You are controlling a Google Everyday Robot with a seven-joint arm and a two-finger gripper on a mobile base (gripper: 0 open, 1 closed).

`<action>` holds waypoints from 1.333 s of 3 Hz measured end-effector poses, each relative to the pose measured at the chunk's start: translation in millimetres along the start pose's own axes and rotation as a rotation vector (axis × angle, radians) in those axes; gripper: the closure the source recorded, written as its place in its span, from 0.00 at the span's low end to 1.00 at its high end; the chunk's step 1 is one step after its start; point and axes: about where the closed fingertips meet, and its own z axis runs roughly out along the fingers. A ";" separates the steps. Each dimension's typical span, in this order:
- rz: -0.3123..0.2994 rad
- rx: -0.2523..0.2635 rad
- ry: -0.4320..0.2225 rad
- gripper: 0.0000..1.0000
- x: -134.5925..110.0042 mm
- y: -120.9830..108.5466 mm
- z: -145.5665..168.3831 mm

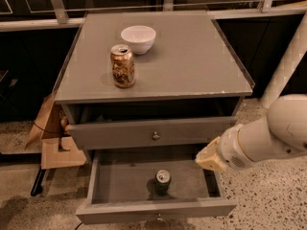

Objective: Pick green can from middle drawer and place on counter

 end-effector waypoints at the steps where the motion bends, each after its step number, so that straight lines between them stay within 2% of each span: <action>1: -0.036 -0.002 0.008 1.00 31.5 0.4 36.0; 2: -0.055 -0.038 -0.056 1.00 70.9 -0.2 94.5; 3: -0.061 -0.023 -0.068 1.00 77.4 -3.8 107.4; 4: -0.057 -0.043 -0.107 1.00 83.0 -5.9 135.8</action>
Offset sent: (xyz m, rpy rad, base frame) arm 0.0003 -0.0130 -0.1839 0.1208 -0.0638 0.0826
